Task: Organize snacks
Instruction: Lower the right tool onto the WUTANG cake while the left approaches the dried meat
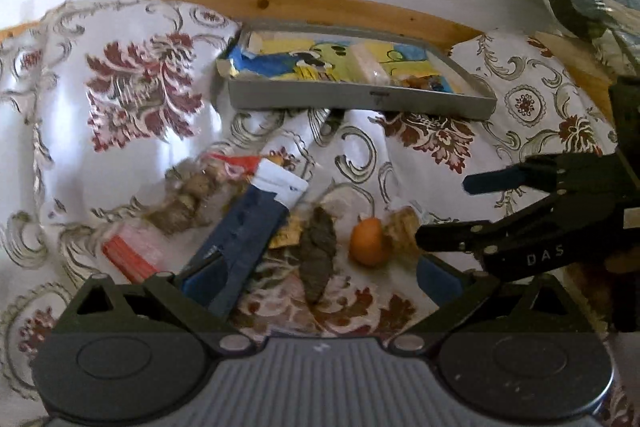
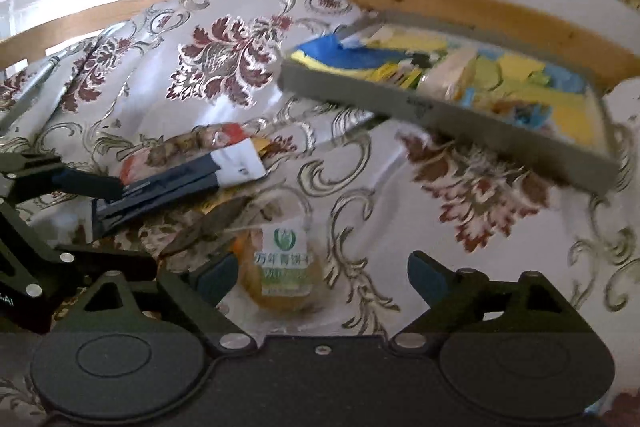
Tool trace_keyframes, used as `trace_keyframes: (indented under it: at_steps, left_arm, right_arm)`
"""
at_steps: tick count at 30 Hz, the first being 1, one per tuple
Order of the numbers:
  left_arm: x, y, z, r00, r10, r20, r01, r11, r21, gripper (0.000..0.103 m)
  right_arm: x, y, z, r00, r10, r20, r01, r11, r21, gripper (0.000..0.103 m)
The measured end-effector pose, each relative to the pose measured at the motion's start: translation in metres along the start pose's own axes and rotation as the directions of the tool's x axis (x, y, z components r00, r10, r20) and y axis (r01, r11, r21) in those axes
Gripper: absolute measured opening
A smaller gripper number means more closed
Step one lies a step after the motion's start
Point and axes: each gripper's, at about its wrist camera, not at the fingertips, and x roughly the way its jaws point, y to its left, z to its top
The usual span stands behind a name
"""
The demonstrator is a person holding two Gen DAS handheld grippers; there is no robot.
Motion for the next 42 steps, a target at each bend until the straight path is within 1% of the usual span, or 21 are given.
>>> trace_keyframes:
  at_steps: [1, 4, 7, 9, 11, 13, 15, 17, 18, 20, 22, 23, 27, 29, 30, 33, 35, 37, 39, 42]
  left_arm:
    - [0.002, -0.001, -0.001, 1.000, -0.007, -0.005, 0.007, 1.000, 0.000, 0.103]
    - [0.006, -0.004, -0.002, 1.000, -0.014, -0.016, 0.015, 0.999, 0.034, 0.102]
    - [0.010, -0.007, 0.000, 0.999, 0.002, -0.033, 0.000, 0.998, 0.063, 0.096]
    - [0.013, -0.007, 0.001, 0.999, 0.011, -0.050, -0.008, 0.998, 0.064, 0.093]
    - [0.016, -0.006, 0.001, 0.998, 0.014, -0.066, -0.010, 0.999, 0.052, 0.092]
    - [0.017, -0.005, 0.000, 0.997, 0.011, -0.076, -0.008, 0.999, 0.051, 0.091]
    - [0.021, -0.006, 0.000, 0.995, 0.022, -0.098, -0.016, 0.998, 0.063, 0.087]
    - [0.025, -0.006, 0.001, 0.993, 0.017, -0.120, -0.010, 0.998, 0.062, 0.084]
    - [0.027, -0.005, 0.002, 0.992, 0.015, -0.128, -0.008, 0.998, 0.058, 0.084]
    - [0.030, -0.004, 0.003, 0.990, 0.015, -0.141, -0.009, 0.999, 0.046, 0.082]
    - [0.033, -0.002, 0.005, 0.988, 0.019, -0.152, -0.016, 1.000, 0.018, 0.080]
    - [0.035, 0.001, 0.007, 0.987, 0.013, -0.158, -0.014, 1.000, -0.001, 0.079]
    - [0.043, 0.008, 0.013, 0.984, 0.011, -0.178, -0.021, 0.998, -0.058, 0.077]
    - [0.050, 0.008, 0.017, 0.979, 0.028, -0.203, -0.039, 0.998, -0.050, 0.067]
    - [0.053, 0.008, 0.019, 0.977, 0.037, -0.210, -0.047, 0.998, -0.042, 0.067]
    - [0.060, 0.008, 0.024, 0.973, 0.033, -0.226, -0.042, 0.999, -0.033, 0.065]
    - [0.064, 0.007, 0.025, 0.969, 0.027, -0.245, -0.036, 0.999, -0.030, 0.065]
    - [0.069, 0.006, 0.025, 0.962, 0.028, -0.270, -0.034, 0.999, -0.017, 0.070]
    - [0.070, 0.003, 0.024, 0.963, 0.033, -0.269, -0.036, 0.999, -0.004, 0.073]
    - [0.070, -0.001, 0.022, 0.963, 0.048, -0.265, -0.046, 0.999, 0.011, 0.074]
  right_arm:
    - [0.002, -0.001, -0.001, 1.000, 0.004, -0.003, -0.004, 1.000, 0.011, 0.091]
    - [0.004, -0.005, -0.002, 0.999, 0.049, -0.007, -0.048, 0.998, 0.052, 0.086]
    - [0.007, -0.008, -0.001, 0.997, 0.077, -0.008, -0.076, 0.993, 0.087, 0.081]
    - [0.011, -0.009, -0.001, 0.995, 0.095, -0.017, -0.092, 0.990, 0.110, 0.078]
    - [0.015, -0.008, -0.001, 0.994, 0.105, -0.031, -0.101, 0.987, 0.127, 0.074]
    - [0.017, -0.008, -0.001, 0.993, 0.111, -0.041, -0.104, 0.984, 0.143, 0.074]
    - [0.018, -0.009, -0.001, 0.993, 0.113, -0.046, -0.105, 0.982, 0.156, 0.073]
    - [0.019, -0.010, -0.001, 0.992, 0.114, -0.051, -0.104, 0.981, 0.166, 0.070]
    - [0.019, -0.011, -0.001, 0.992, 0.113, -0.055, -0.102, 0.980, 0.169, 0.068]
    - [0.021, -0.012, -0.001, 0.993, 0.099, -0.070, -0.086, 0.981, 0.173, 0.061]
    - [0.021, -0.013, -0.001, 0.992, 0.103, -0.071, -0.088, 0.979, 0.182, 0.053]
    - [0.020, -0.013, -0.001, 0.992, 0.106, -0.072, -0.091, 0.979, 0.185, 0.052]
    - [0.019, -0.011, 0.000, 0.992, 0.096, -0.080, -0.082, 0.983, 0.167, 0.051]
    - [0.019, -0.010, 0.001, 0.992, 0.092, -0.086, -0.077, 0.984, 0.163, 0.051]
    - [0.019, -0.010, 0.001, 0.992, 0.090, -0.089, -0.075, 0.984, 0.163, 0.051]
    - [0.017, -0.010, 0.002, 0.992, 0.087, -0.092, -0.071, 0.985, 0.159, 0.051]
    - [0.017, -0.010, 0.002, 0.992, 0.086, -0.095, -0.070, 0.984, 0.163, 0.051]
    - [0.018, -0.009, 0.001, 0.991, 0.087, -0.102, -0.069, 0.984, 0.166, 0.051]
    - [0.019, -0.007, 0.000, 0.990, 0.082, -0.112, -0.064, 0.986, 0.157, 0.051]
    - [0.019, -0.004, 0.000, 0.991, 0.073, -0.112, -0.056, 0.988, 0.144, 0.051]
